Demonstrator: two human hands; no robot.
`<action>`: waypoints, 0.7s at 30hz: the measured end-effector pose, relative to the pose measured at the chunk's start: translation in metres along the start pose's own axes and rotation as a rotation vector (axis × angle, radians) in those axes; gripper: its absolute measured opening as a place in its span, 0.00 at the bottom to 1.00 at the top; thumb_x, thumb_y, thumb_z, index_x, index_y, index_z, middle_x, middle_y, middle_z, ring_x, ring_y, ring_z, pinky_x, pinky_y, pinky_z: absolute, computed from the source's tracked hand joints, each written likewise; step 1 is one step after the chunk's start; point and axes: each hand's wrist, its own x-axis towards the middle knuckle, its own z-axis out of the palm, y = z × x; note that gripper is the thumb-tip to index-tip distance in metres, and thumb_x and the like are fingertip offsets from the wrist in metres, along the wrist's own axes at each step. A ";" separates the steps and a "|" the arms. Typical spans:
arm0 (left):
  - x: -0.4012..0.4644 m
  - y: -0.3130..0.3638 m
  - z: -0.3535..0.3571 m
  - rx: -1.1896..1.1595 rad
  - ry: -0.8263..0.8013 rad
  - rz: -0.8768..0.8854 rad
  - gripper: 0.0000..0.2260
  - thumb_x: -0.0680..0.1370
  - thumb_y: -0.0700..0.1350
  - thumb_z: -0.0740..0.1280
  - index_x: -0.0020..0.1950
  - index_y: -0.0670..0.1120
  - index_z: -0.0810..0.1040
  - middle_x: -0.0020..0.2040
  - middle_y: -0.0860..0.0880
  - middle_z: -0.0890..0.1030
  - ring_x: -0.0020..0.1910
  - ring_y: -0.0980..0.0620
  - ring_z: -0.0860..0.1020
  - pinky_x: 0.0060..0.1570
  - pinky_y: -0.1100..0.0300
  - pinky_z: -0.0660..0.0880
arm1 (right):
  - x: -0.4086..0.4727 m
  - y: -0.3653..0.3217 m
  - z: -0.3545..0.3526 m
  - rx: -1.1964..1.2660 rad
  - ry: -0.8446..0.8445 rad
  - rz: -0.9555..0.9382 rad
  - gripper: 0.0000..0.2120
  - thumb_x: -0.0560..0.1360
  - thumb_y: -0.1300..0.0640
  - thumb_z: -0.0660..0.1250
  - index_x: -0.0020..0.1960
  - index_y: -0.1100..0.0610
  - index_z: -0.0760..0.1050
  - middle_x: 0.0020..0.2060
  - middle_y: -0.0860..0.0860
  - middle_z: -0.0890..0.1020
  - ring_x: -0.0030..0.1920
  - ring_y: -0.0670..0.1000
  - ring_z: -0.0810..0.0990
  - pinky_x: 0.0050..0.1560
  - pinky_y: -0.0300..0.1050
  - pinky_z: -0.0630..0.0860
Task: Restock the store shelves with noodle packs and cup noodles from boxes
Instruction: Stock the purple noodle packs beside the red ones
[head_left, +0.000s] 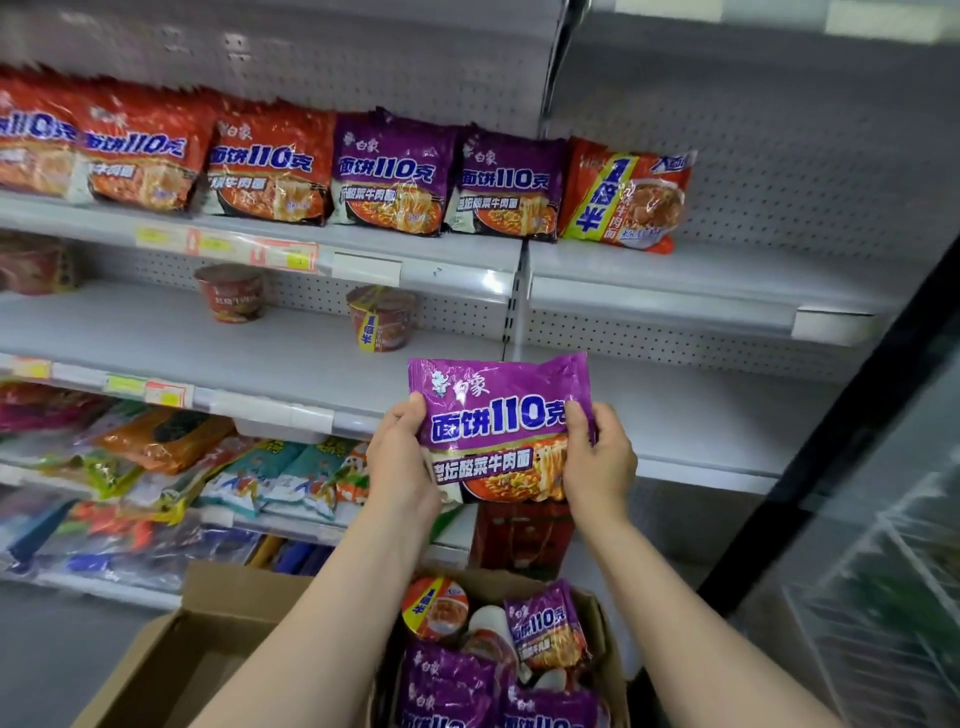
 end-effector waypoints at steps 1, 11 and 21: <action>-0.002 0.003 0.004 0.016 -0.016 0.026 0.08 0.82 0.49 0.67 0.51 0.45 0.75 0.49 0.41 0.86 0.44 0.43 0.86 0.52 0.38 0.81 | 0.001 -0.002 -0.004 -0.043 0.032 -0.019 0.13 0.83 0.44 0.60 0.47 0.51 0.74 0.38 0.45 0.83 0.37 0.39 0.82 0.33 0.36 0.76; -0.015 0.025 0.022 0.455 -0.100 0.598 0.05 0.83 0.50 0.65 0.48 0.51 0.77 0.44 0.46 0.85 0.40 0.48 0.85 0.37 0.52 0.82 | 0.014 -0.035 -0.027 0.064 0.071 -0.073 0.15 0.85 0.51 0.57 0.47 0.60 0.75 0.38 0.48 0.82 0.36 0.35 0.79 0.33 0.29 0.71; -0.031 0.031 0.033 0.595 -0.007 0.839 0.07 0.83 0.50 0.63 0.48 0.49 0.74 0.42 0.50 0.83 0.39 0.57 0.83 0.30 0.66 0.76 | 0.014 -0.046 -0.035 0.336 -0.056 0.045 0.13 0.84 0.45 0.60 0.51 0.53 0.77 0.43 0.49 0.86 0.44 0.49 0.86 0.43 0.48 0.82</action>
